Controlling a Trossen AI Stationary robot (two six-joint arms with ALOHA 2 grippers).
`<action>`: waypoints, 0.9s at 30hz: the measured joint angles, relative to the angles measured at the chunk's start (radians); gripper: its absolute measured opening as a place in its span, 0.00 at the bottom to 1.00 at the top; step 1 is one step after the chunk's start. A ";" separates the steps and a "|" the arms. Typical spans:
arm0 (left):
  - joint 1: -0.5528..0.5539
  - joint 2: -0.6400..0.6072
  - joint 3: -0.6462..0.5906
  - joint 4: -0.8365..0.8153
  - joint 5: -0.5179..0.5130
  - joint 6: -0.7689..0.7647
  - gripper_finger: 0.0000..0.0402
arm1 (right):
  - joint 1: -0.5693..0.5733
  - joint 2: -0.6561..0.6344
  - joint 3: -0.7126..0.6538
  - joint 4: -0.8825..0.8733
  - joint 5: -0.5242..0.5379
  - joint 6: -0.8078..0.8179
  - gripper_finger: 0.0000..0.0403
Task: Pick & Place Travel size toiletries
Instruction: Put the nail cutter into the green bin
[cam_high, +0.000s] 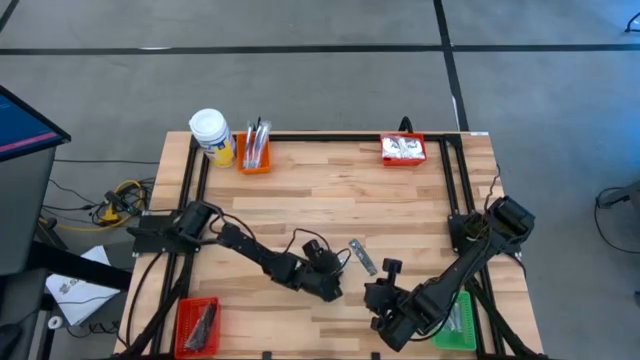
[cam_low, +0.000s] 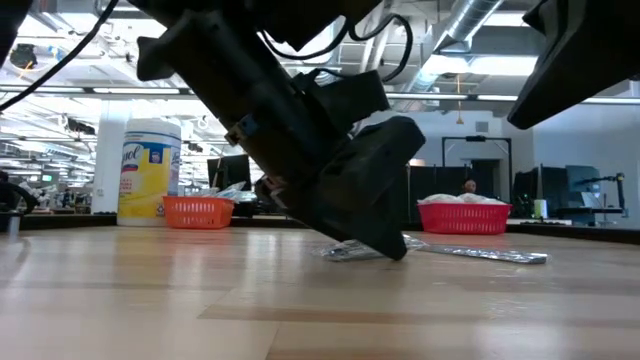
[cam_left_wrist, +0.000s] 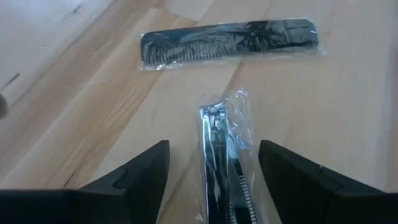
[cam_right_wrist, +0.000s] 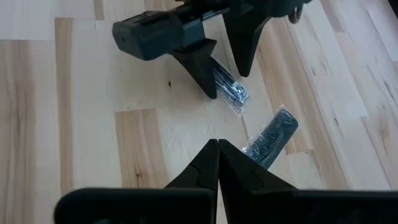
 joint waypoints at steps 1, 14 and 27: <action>0.003 0.000 -0.001 0.002 0.004 0.000 0.61 | 0.000 0.000 0.000 0.000 0.000 0.000 0.00; 0.006 0.001 -0.001 0.005 0.045 0.001 0.34 | 0.001 0.000 0.000 0.000 0.000 0.000 0.00; 0.006 0.001 -0.002 0.003 0.054 0.001 0.13 | 0.001 0.000 0.000 0.000 -0.001 0.000 0.00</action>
